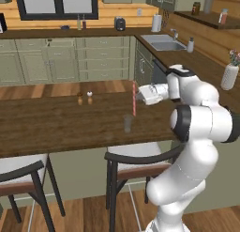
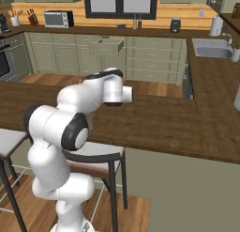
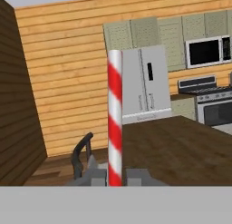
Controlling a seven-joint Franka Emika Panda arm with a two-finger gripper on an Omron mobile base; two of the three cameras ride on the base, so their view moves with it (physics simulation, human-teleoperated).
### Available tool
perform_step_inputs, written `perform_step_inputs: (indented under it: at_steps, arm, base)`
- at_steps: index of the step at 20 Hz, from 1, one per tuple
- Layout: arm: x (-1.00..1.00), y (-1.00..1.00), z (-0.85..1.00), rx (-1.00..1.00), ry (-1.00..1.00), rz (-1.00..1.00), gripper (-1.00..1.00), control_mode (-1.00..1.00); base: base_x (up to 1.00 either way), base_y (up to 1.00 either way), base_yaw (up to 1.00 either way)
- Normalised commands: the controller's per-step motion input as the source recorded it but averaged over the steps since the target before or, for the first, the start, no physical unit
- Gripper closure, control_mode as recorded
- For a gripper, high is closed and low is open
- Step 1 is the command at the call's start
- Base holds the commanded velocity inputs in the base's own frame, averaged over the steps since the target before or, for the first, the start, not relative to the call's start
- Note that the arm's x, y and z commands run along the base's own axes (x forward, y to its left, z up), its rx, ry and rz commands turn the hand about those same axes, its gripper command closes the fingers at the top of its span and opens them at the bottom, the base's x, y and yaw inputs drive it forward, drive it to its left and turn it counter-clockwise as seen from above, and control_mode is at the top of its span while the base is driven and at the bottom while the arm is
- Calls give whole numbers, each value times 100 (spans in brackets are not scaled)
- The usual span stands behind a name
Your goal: Take a straw from the drawer in front and place it inside the glass cup on the dining counter.
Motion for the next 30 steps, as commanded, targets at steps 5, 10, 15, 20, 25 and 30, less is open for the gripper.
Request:
perform_step_inputs:
  at_steps: [5,10,15,20,25,30]
  arm:
    - [51,0,-27,0,0,0,100,-100]
    - [25,0,-34,0,0,0,100,-100]
    - [23,0,-25,0,0,0,100,-100]
    - [34,3,-19,0,0,0,100,-100]
    - [31,12,-16,0,0,0,100,-100]
    - [20,7,-15,0,0,0,100,-100]
  base:
    - [0,0,0]
    - [0,0,0]
    - [0,0,0]
    - [0,0,0]
    - [0,0,0]
    - [0,0,0]
